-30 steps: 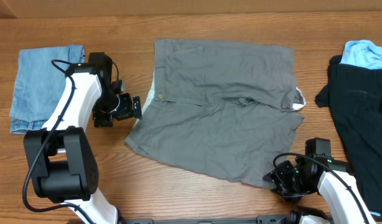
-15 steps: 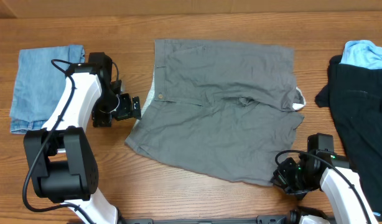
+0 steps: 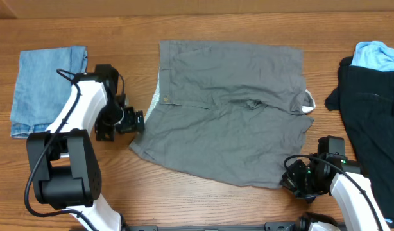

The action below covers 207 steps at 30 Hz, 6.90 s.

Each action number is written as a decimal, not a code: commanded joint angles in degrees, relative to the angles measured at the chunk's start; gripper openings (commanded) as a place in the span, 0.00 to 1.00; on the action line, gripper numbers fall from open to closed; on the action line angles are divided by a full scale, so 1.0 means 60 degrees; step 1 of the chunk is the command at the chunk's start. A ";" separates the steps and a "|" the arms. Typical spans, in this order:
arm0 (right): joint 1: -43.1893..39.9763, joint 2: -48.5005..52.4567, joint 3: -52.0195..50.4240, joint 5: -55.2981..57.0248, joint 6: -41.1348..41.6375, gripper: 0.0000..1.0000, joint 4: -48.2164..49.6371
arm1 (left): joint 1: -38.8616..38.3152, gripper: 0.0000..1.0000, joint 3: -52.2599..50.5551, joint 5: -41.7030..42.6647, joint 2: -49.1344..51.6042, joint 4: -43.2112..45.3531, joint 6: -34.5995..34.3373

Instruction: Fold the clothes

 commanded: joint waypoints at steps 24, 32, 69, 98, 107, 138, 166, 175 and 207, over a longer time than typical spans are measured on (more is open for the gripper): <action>0.0036 -0.0051 0.0219 0.0189 -0.0280 0.04 0.0200 | -0.0073 0.69 -0.1351 0.0765 -0.0026 0.0900 0.0255; 0.0036 -0.0051 0.0219 0.0189 -0.0277 0.04 0.0200 | -0.0073 0.23 -0.1362 0.0769 -0.0026 0.1067 0.0255; 0.0040 -0.0051 0.2783 0.0634 -0.0386 0.04 -0.1231 | -0.0073 0.04 -0.1723 0.1228 -0.0973 0.0863 -0.0419; 0.0040 0.0459 0.6532 0.1745 -0.1111 0.04 -0.4324 | -0.0073 0.04 -0.0288 0.1268 -0.4692 -0.2590 -0.0867; 0.0040 0.0991 0.8102 0.2197 -0.1829 0.04 -0.4907 | -0.0073 0.04 -0.0284 0.1501 -0.5712 -0.2565 -0.1541; 0.1293 0.4193 1.0739 0.1916 -0.2514 0.04 -0.0947 | -0.0062 0.04 0.1483 0.1188 -0.2783 0.0047 -0.2007; 0.2197 0.6765 1.0735 0.2907 -0.3282 0.04 0.2575 | -0.0084 0.04 0.1836 0.0113 -0.0925 0.2433 -0.2000; 0.2197 0.6976 1.0735 0.2983 -0.3279 0.04 0.3031 | -0.0127 0.05 0.1836 0.0255 -0.0251 0.3792 -0.1902; 0.2197 0.7938 1.0626 0.3100 -0.3282 0.96 0.4739 | -0.0681 0.45 0.1836 -0.0273 -0.0197 0.5282 -0.1428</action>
